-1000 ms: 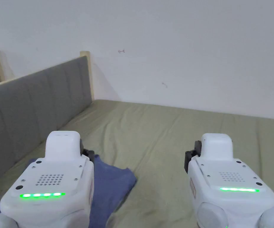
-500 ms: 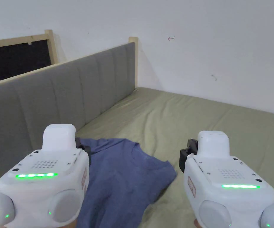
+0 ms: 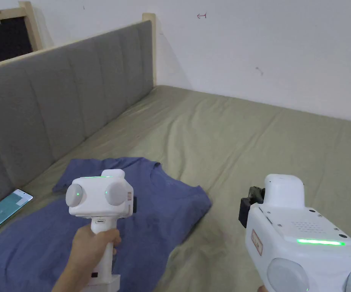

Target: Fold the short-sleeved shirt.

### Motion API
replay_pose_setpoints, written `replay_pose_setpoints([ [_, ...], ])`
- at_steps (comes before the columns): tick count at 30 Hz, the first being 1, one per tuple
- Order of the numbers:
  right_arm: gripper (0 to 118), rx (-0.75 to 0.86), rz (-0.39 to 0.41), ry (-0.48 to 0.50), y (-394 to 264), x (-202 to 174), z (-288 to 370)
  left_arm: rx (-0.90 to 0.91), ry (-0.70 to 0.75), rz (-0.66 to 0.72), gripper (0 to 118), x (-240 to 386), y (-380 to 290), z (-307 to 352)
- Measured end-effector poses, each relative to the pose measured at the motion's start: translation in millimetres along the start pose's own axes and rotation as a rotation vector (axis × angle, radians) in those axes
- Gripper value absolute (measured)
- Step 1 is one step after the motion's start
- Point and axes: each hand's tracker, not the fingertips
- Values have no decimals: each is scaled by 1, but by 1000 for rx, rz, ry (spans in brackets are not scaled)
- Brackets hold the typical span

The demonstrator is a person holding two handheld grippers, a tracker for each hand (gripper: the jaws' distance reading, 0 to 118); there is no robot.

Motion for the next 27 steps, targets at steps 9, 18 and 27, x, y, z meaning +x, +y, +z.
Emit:
replay_pose_setpoints([
  [9, 0, -62, 14, 6, -6, 2, -21, -94, -27, -14, 116, 11, -2, -35],
  [18, 0, -126, -30, 4, -18, 13, -30, -203, -3, -56, 30, 23, -12, -58],
  [27, 0, -128, -77, -31, -16, 35, -20, -172, -120, 126, 4, 2, 16, -22],
])
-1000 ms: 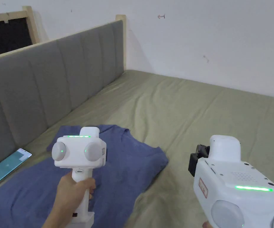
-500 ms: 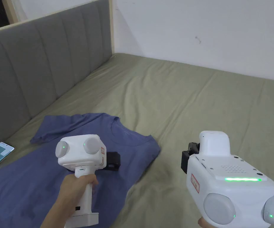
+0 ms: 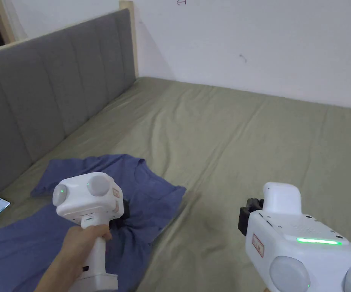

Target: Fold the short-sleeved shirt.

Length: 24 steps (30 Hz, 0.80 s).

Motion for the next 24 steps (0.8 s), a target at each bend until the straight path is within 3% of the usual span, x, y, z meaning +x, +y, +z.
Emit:
replay_pose_setpoints([
  [1, 0, 5, -17, -7, 1, 4, 2, 22, -23, -6, 4, 11, 10, 11],
  [4, 0, 24, -56, -28, 7, 21, 13, 98, 34, -209, 4, 53, 20, 41],
  [8, 0, 84, -87, -94, 17, 50, 40, 153, -194, -199, 3, 116, 28, 77],
  [10, 0, 115, -114, -137, 21, 69, 55, 193, -219, -305, 3, 160, 23, 92],
  [12, 0, 145, -143, -181, 25, 90, 72, 212, -258, -416, 3, 210, 7, 109],
  [15, 0, 191, -188, -272, 28, 125, 104, 193, -474, -501, 3, 285, -20, 132],
  [19, 0, 244, -223, -420, 25, 173, 149, 194, -611, -660, 3, 370, -70, 159],
  [21, 0, 263, -263, -485, 21, 196, 168, 177, -696, -754, 3, 398, -102, 163],
  [24, 0, 273, -331, -544, 11, 225, 190, 70, -754, -788, 3, 423, -145, 148],
])
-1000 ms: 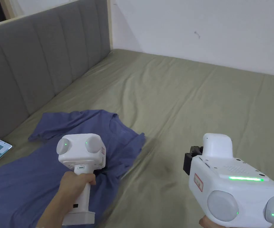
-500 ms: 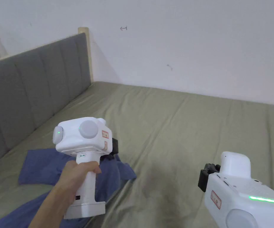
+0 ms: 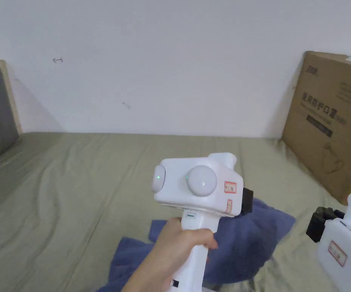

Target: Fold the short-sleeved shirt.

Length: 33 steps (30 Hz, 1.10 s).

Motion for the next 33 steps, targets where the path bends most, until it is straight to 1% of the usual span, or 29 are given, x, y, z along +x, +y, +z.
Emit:
replay_pose_setpoints([
  [1, 0, 1, -16, -20, 0, 9, 1, -36, -18, 31, 3, 1, -9, -14],
  [2, 0, -2, -33, -41, -1, 18, 1, -93, 4, 34, 3, 3, -22, -32],
  [3, 0, -6, -39, -46, -3, 25, 1, -132, 60, -16, 3, 8, -37, -52],
  [4, 0, -12, -43, -51, -5, 30, 0, -181, 162, -78, 3, 11, -53, -71],
  [5, 0, -23, -43, -61, -7, 33, -1, -226, 215, -125, 3, 10, -70, -88],
  [7, 0, -40, -36, -74, -13, 38, -3, -361, 238, -129, 3, 0, -108, -124],
  [9, 0, -59, -32, -75, -18, 40, -7, -463, 230, -90, 3, -10, -143, -144],
  [10, 0, -68, -32, -74, -19, 41, -9, -495, 251, -114, 3, -11, -156, -151],
  [12, 0, -81, -34, -72, -23, 39, -14, -508, 287, -136, 3, -13, -168, -153],
  [13, 0, -88, -35, -69, -23, 37, -16, -482, 270, -131, 3, -13, -168, -152],
  [16, 0, -102, -34, -50, -26, 30, -19, -442, 253, -76, 3, -17, -152, -144],
  [17, 0, -108, -28, -42, -27, 28, -20, -431, 262, -63, 8, -20, -145, -141],
  [18, 0, -114, -19, -34, -27, 25, -20, -419, 258, -47, 21, -21, -140, -136],
  [19, 0, -119, -6, -25, -29, 21, -20, -416, 264, -40, 40, -22, -134, -131],
  [20, 0, -122, 2, -21, -29, 19, -21, -409, 270, -33, 71, -24, -131, -126],
  [21, 0, -127, 9, -17, -29, 16, -22, -400, 275, -28, 86, -26, -125, -118],
  [22, 0, -130, 12, -12, -28, 13, -22, -371, 275, -13, 91, -29, -120, -108],
  [25, 0, -133, 12, 17, -29, 3, -23, -282, 264, 32, 89, -40, -103, -74],
  [26, 0, -135, 14, 25, -29, 0, -23, -257, 266, 38, 81, -44, -99, -63],
  [27, 0, -140, 25, 39, -30, -5, -24, -231, 277, 42, 62, -48, -96, -51],
  [29, 0, -151, 45, 55, -34, -13, -25, -180, 314, 30, 1, -59, -97, -34],
  [31, 0, -166, 61, 77, -40, -21, -27, -197, 432, 31, 2, -70, -110, -21],
  [32, 0, -174, 67, 87, -44, -25, -28, -200, 453, 33, 0, -75, -121, -18],
  [33, 0, -180, 71, 96, -48, -28, -30, -207, 433, 32, 0, -82, -134, -16],
])
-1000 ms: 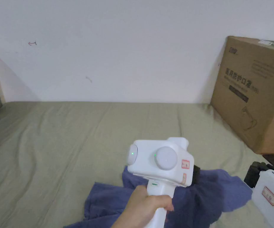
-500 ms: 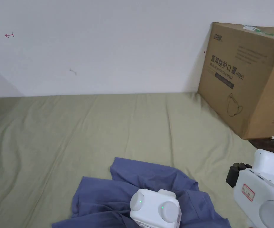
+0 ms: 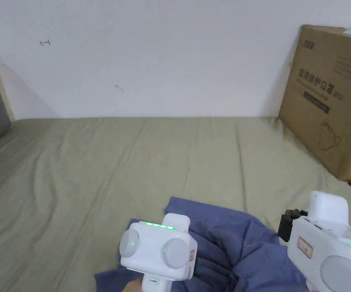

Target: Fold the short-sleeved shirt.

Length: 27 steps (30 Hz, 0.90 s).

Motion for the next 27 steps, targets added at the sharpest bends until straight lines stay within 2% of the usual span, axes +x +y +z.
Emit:
replay_pose_setpoints([
  [7, 0, -70, 29, 38, -14, -22, -27, -63, 5, 113, 0, -37, -29, -19],
  [12, 0, -104, 63, 47, -19, -28, -48, -13, 9, 194, 0, -70, 8, -30],
  [13, 0, -113, 64, 47, -20, -28, -53, -9, 20, 199, 4, -80, 22, -34],
  [14, 0, -121, 63, 45, -20, -27, -58, -3, 54, 229, 31, -91, 37, -37],
  [16, 0, -136, 53, 39, -20, -26, -69, 31, 84, 209, 93, -111, 67, -52],
  [17, 0, -140, 48, 40, -20, -26, -74, 49, 110, 206, 106, -118, 78, -56],
  [19, 0, -152, 39, 38, -21, -24, -83, 47, 150, 184, 101, -135, 100, -69],
  [21, 0, -163, 39, 25, -23, -23, -92, 19, 186, 180, 102, -148, 112, -90],
  [25, 0, -204, 35, 2, -28, -16, -111, -87, 161, 235, 101, -166, 110, -137],
  [27, 0, -209, 21, 5, -30, -12, -113, -134, 177, 204, 92, -170, 103, -160],
])
